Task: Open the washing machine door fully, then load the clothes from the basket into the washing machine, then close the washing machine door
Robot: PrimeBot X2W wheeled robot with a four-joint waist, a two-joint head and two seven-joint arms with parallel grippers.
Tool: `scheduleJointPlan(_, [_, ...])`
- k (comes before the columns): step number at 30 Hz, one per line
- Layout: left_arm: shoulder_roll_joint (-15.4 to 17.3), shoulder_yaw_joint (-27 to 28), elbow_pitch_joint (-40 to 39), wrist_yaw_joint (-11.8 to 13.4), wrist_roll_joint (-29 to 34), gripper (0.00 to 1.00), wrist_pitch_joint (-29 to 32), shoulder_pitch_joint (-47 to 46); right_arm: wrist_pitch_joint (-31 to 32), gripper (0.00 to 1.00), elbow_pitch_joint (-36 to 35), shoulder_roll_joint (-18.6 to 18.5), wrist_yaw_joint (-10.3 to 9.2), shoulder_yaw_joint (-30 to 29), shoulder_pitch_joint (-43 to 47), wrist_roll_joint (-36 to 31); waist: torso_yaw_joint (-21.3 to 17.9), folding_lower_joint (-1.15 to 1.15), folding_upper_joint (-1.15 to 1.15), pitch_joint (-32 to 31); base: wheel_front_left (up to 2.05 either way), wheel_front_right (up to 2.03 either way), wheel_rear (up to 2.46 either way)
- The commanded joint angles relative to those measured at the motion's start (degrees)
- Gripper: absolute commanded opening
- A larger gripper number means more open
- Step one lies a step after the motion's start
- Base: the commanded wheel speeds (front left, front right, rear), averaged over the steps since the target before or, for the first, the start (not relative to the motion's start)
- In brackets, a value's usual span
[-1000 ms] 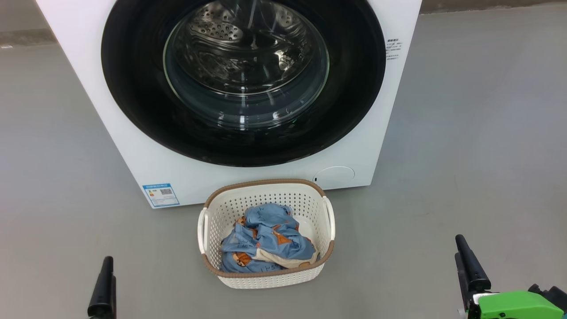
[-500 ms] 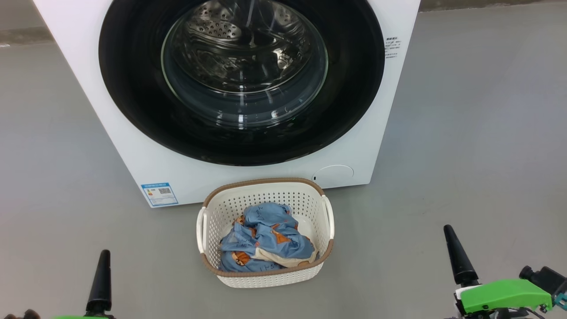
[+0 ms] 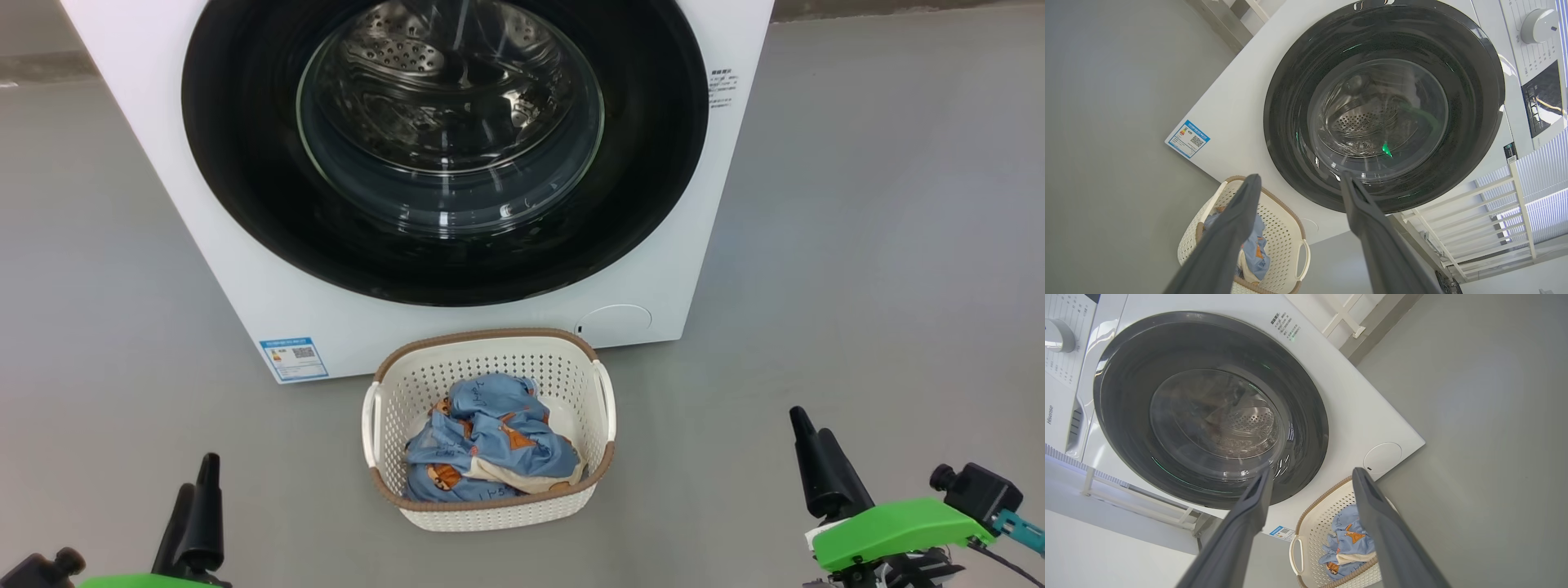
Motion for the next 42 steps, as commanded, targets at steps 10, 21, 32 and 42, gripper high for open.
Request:
scheduleJointPlan(10, [3.4,-0.7,-0.8,-0.4,7.3,1.00,-2.3,-2.6,-2.3,1.00,1.1,-0.6,0.30,2.2,-4.3,-9.6,-0.1,-0.01,0.00,-0.3,0.00,0.00,0.00])
scheduleJointPlan(21, [4.9,-1.5,-0.7,-0.4,13.8,1.00,-4.1,-3.0,-4.1,1.00,3.0,-0.6,0.35,3.5,-6.0,-18.4,0.0,-0.01,0.00,-0.1,0.00,0.00,0.00])
scheduleJointPlan(32, [6.6,-2.7,-0.9,-0.5,21.1,1.00,-6.1,-2.9,-6.1,1.00,4.6,-0.7,0.41,4.6,-7.6,-27.6,0.1,-0.01,0.00,-0.1,0.00,0.00,0.00])
scheduleJointPlan(42, [7.3,-2.8,-1.0,-0.5,26.7,1.00,-7.7,-2.9,-7.5,1.00,5.3,-0.8,0.45,5.6,-8.6,-34.2,0.2,-0.01,0.00,-0.2,0.00,0.00,0.00])
